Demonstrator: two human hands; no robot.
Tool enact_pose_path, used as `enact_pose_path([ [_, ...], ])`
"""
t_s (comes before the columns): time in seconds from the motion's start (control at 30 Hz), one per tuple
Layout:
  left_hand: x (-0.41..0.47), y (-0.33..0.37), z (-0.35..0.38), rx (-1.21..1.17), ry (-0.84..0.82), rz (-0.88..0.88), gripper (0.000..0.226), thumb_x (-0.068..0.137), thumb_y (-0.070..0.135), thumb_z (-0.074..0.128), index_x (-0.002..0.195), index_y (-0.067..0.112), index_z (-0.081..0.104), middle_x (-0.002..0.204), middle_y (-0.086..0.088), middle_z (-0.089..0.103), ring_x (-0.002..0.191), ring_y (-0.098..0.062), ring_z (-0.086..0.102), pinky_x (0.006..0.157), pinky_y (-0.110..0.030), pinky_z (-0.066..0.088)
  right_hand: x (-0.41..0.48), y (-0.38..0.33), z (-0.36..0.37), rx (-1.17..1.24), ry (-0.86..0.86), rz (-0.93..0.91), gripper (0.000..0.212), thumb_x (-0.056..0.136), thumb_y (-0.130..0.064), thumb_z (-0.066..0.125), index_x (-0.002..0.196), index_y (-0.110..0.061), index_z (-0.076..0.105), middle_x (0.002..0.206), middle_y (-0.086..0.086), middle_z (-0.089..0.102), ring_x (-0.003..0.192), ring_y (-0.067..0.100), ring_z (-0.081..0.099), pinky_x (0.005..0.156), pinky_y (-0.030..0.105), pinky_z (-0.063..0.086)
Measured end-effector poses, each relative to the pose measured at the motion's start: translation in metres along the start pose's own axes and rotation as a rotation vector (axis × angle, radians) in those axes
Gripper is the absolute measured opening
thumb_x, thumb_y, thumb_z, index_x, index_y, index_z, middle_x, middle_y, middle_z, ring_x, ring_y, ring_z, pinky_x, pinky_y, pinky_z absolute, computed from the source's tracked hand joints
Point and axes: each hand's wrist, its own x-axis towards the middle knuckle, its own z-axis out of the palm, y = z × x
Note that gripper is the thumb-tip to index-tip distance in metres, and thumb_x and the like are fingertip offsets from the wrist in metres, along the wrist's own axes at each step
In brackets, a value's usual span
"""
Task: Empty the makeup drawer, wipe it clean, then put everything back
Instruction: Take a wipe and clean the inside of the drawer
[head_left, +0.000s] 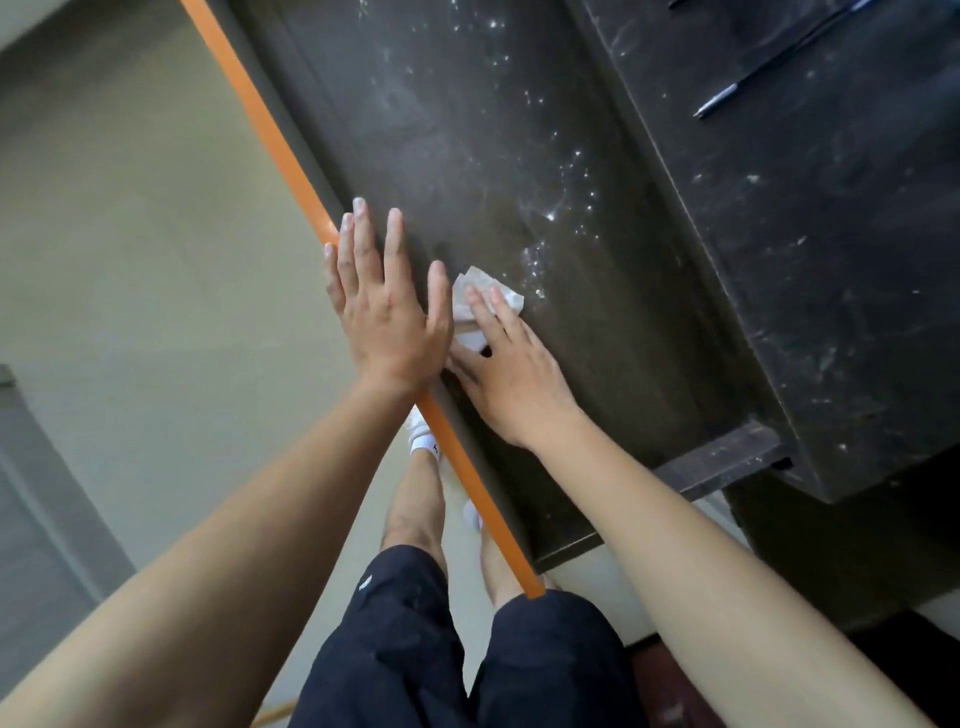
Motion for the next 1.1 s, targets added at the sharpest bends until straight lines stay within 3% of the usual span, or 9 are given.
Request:
enact_pose_path([
  [0.1,0.001,0.0,0.0,-0.01,0.003,0.005,0.055,0.096,0.039,0.044,0.143,0.011,0.046,0.155,-0.015,0.033,0.146,-0.029,0.027,0.122,-0.044,0.012,-0.074,0.012,0.016,-0.077,-0.08,-0.096,0.053,0.094,-0.029,0.062,0.142,-0.033,0.04,0.164,0.015,0.011,0.151,0.035,0.01,0.112,0.046,0.038],
  [0.23,0.001,-0.002,0.0,-0.028,-0.007,-0.004,0.052,0.099,0.037,0.04,0.144,0.012,0.045,0.156,-0.013,0.032,0.147,-0.027,0.025,0.122,-0.043,0.011,-0.141,0.014,0.027,-0.087,-0.207,-0.094,0.035,0.095,-0.03,0.06,0.129,-0.031,0.052,0.163,0.015,0.014,0.15,0.038,0.014,0.103,0.047,0.048],
  [0.5,0.001,-0.003,0.002,-0.027,-0.001,0.012,0.054,0.099,0.04,0.04,0.144,0.011,0.045,0.156,-0.014,0.033,0.146,-0.027,0.028,0.121,-0.045,0.013,-0.03,0.005,0.006,-0.047,-0.11,-0.125,0.051,0.094,-0.025,0.058,0.142,-0.032,0.043,0.165,0.013,0.004,0.152,0.034,0.004,0.117,0.047,0.03],
  [0.57,0.001,-0.002,0.0,-0.047,-0.009,-0.006,0.056,0.099,0.039,0.039,0.147,0.01,0.041,0.157,-0.015,0.029,0.147,-0.027,0.024,0.121,-0.044,0.012,0.023,-0.012,-0.012,-0.013,-0.138,-0.012,0.058,0.101,-0.033,0.043,0.155,-0.033,0.021,0.165,0.006,-0.012,0.151,0.026,-0.013,0.123,0.04,0.012],
  [0.67,0.002,0.0,-0.004,-0.067,-0.028,-0.007,0.059,0.099,0.041,0.037,0.149,0.01,0.035,0.159,-0.016,0.022,0.149,-0.029,0.018,0.121,-0.045,0.011,0.065,-0.026,-0.029,-0.046,-0.104,0.106,0.074,0.101,-0.029,0.041,0.157,-0.019,-0.005,0.163,0.008,-0.021,0.15,0.025,-0.021,0.124,0.039,0.006],
  [0.73,0.003,0.0,-0.007,-0.071,-0.036,0.008,0.061,0.099,0.044,0.037,0.15,0.01,0.034,0.16,-0.017,0.02,0.149,-0.029,0.015,0.121,-0.044,0.01,0.051,-0.023,-0.021,-0.047,-0.081,0.065,0.069,0.102,-0.032,0.04,0.157,-0.023,0.001,0.164,0.009,-0.016,0.15,0.027,-0.018,0.124,0.041,0.009],
  [0.83,0.008,-0.011,-0.008,-0.059,-0.057,0.107,0.064,0.097,0.047,0.041,0.15,0.012,0.034,0.159,-0.021,0.017,0.149,-0.034,0.013,0.121,-0.045,0.009,-0.025,-0.008,0.004,-0.015,-0.071,-0.02,0.051,0.102,-0.037,0.045,0.15,-0.036,0.03,0.165,0.013,0.001,0.152,0.034,-0.004,0.117,0.047,0.025],
  [0.97,0.028,-0.035,-0.008,-0.093,-0.088,-0.013,0.07,0.096,0.049,0.042,0.154,0.013,0.025,0.16,-0.023,0.008,0.15,-0.037,0.005,0.121,-0.043,0.002,-0.124,0.017,0.014,-0.045,-0.231,0.097,0.052,0.105,-0.042,0.033,0.152,-0.044,0.012,0.163,0.008,-0.02,0.148,0.03,-0.024,0.116,0.049,0.027],
  [1.1,0.031,-0.036,-0.008,-0.252,-0.139,-0.17,0.073,0.095,0.044,0.041,0.156,0.016,0.014,0.162,-0.018,0.006,0.151,-0.032,0.0,0.12,-0.037,0.001,-0.109,0.022,0.006,-0.053,-0.197,0.196,0.057,0.104,-0.044,0.033,0.155,-0.043,0.007,0.162,0.009,-0.024,0.147,0.03,-0.028,0.117,0.049,0.025],
])
